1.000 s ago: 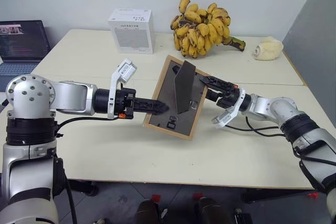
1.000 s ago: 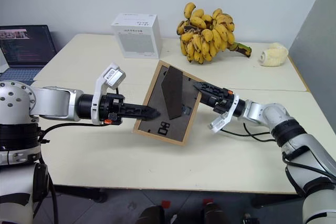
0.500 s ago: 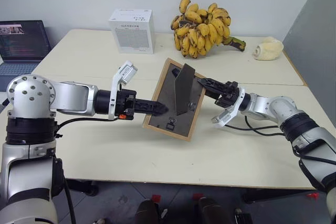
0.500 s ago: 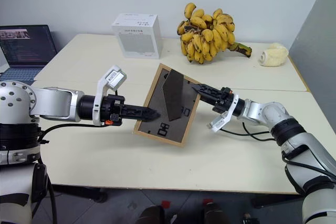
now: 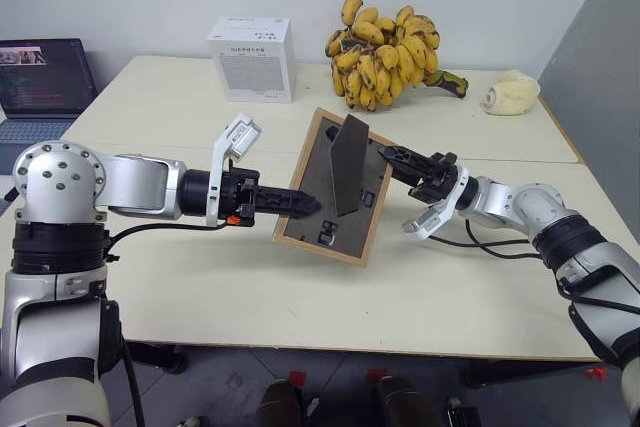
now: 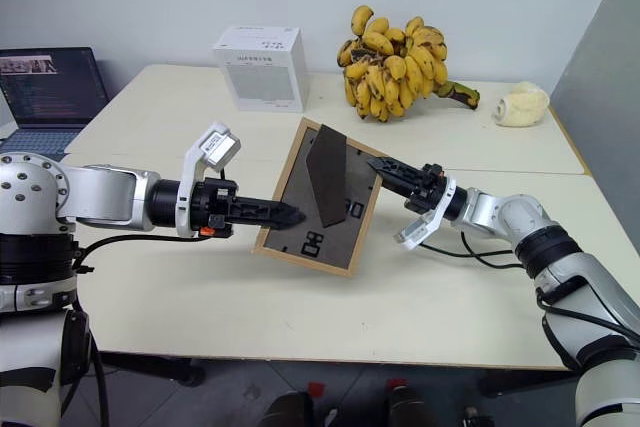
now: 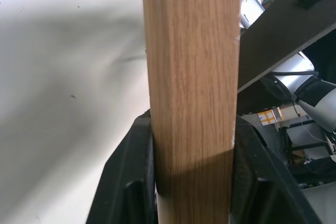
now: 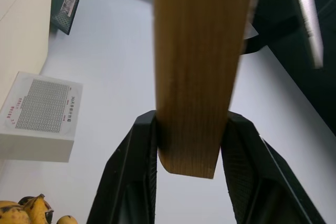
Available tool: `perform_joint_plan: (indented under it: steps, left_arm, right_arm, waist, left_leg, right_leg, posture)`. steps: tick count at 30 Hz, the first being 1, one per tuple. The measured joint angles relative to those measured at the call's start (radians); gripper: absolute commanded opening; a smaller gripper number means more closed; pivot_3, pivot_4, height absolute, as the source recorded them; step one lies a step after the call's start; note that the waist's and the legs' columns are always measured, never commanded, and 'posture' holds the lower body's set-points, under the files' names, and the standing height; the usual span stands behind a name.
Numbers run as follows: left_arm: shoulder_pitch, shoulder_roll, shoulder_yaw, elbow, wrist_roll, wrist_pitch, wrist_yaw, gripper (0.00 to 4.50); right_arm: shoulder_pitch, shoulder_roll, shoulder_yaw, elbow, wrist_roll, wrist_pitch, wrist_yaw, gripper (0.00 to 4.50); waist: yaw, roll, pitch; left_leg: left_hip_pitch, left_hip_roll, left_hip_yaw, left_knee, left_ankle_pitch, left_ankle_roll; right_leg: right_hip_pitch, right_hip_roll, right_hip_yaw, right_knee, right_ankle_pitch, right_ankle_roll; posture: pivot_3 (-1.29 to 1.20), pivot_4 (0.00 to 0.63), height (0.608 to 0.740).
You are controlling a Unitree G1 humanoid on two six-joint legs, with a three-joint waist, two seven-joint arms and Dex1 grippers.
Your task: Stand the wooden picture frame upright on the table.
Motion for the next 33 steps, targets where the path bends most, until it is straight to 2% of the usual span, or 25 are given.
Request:
perform_joint_plan:
  steps: [3,6,9,12,15,18,21,22,24,25,26,29,33]
  left_arm:
    - [0.000,-0.001,0.000,-0.010,0.015,-0.010,-0.001,3.19]
    - [0.001,-0.001,0.004,-0.044,0.052,-0.037,-0.012,3.19]
    - [0.045,0.016,0.027,-0.156,0.152,-0.125,-0.086,3.19]
    - [0.190,0.104,0.061,-0.346,0.325,-0.324,-0.273,3.19]
    - [0.363,0.186,0.160,-0.493,0.450,-0.495,-0.445,3.19]
    - [0.542,0.201,0.295,-0.575,0.511,-0.558,-0.482,3.19]
    - [0.708,0.168,0.418,-0.651,0.526,-0.567,-0.459,3.19]
    - [0.789,0.147,0.498,-0.713,0.528,-0.572,-0.442,3.19]
    - [0.925,0.090,0.575,-0.806,0.520,-0.571,-0.412,3.19]
    - [0.943,0.081,0.590,-0.820,0.517,-0.571,-0.401,3.19]
    - [0.959,0.075,0.614,-0.830,0.506,-0.571,-0.384,3.19]
    - [0.984,0.073,0.672,-0.843,0.479,-0.575,-0.345,3.19]
    - [1.015,0.075,0.700,-0.852,0.457,-0.577,-0.325,3.19]
  right_arm:
    - [0.000,0.000,0.006,0.000,-0.001,-0.001,0.012,1.36]
    - [0.000,0.000,0.014,0.002,-0.002,-0.003,0.016,1.36]
    - [-0.005,0.001,0.014,0.003,0.004,-0.012,0.016,1.36]
    - [-0.012,0.002,0.016,0.012,0.010,-0.031,0.031,1.36]
    - [-0.014,0.008,0.024,0.044,0.019,-0.055,0.063,1.36]
    - [-0.020,0.027,0.024,0.086,0.059,-0.103,0.103,1.36]
    - [-0.029,0.060,0.022,0.153,0.148,-0.184,0.184,1.36]
    - [-0.047,0.107,0.012,0.214,0.241,-0.248,0.279,1.36]
    - [-0.046,0.196,-0.049,0.363,0.558,-0.365,0.604,1.36]
    - [-0.037,0.220,-0.068,0.381,0.664,-0.364,0.718,1.36]
    - [-0.009,0.263,-0.104,0.379,0.855,-0.331,0.938,1.36]
    - [0.078,0.356,-0.193,0.249,1.315,-0.077,1.496,1.36]
    - [0.127,0.389,-0.273,0.080,1.603,0.300,1.877,1.36]
  waist:
    - [0.000,0.000,0.000]
    - [0.000,0.000,0.000]
    - [0.000,0.000,0.000]
    - [-0.011,0.000,0.000]
    - [-0.020,0.000,0.000]
    - [-0.025,0.000,0.000]
    - [-0.024,-0.002,0.001]
    - [-0.026,-0.003,0.001]
    - [-0.033,-0.005,0.002]
    - [-0.034,-0.007,0.003]
    - [-0.034,-0.009,0.005]
    - [-0.026,-0.006,0.007]
    - [-0.014,-0.004,0.008]
  left_leg:
    - [0.000,0.000,0.000,0.000,0.000,0.000]
    - [0.000,0.000,0.000,0.000,0.000,0.000]
    - [0.000,0.000,0.000,0.000,0.000,0.000]
    - [0.000,0.001,0.002,-0.001,0.000,0.000]
    - [0.000,0.001,0.002,-0.001,0.000,0.000]
    - [0.000,0.001,0.002,0.000,0.000,0.000]
    - [0.000,0.002,0.000,0.001,0.000,0.000]
    - [0.001,0.002,0.000,0.001,0.000,0.000]
    - [0.003,0.003,0.000,0.000,-0.001,0.001]
    - [0.005,0.004,-0.001,0.000,-0.001,0.001]
    - [0.008,0.005,-0.004,0.000,-0.001,0.001]
    - [0.015,0.004,-0.008,-0.001,-0.001,0.000]
    - [0.015,0.004,-0.011,-0.001,-0.001,0.000]
  right_leg:
    - [0.000,0.000,0.000,0.000,0.000,0.000]
    - [0.000,0.000,0.000,0.000,0.000,0.000]
    - [0.000,0.000,0.000,0.000,0.000,0.000]
    - [-0.001,0.000,0.001,0.000,0.000,-0.001]
    - [-0.001,0.000,0.001,0.000,-0.001,-0.002]
    - [-0.001,0.000,0.000,0.000,-0.001,-0.002]
    - [0.000,0.000,-0.001,0.001,-0.001,-0.002]
    - [0.002,0.000,-0.001,0.000,-0.001,-0.002]
    - [0.006,0.000,-0.002,-0.001,-0.001,-0.002]
    - [0.008,0.000,-0.003,-0.002,-0.001,-0.002]
    - [0.012,0.000,-0.006,-0.002,-0.002,-0.003]
    - [0.022,0.000,-0.010,-0.002,-0.003,-0.005]
    - [0.022,0.000,-0.015,-0.002,-0.005,-0.007]
  posture:
    - [0.00,0.150,0.740]
    - [0.00,0.150,0.740]
    - [0.00,0.150,0.740]
    - [0.00,0.150,0.740]
    - [0.00,0.150,0.740]
    - [0.00,0.150,0.740]
    - [0.00,0.150,0.740]
    - [0.00,0.150,0.740]
    - [0.00,0.150,0.740]
    - [0.00,0.150,0.740]
    - [0.00,0.150,0.740]
    - [0.00,0.150,0.740]
    - [0.00,0.150,0.740]
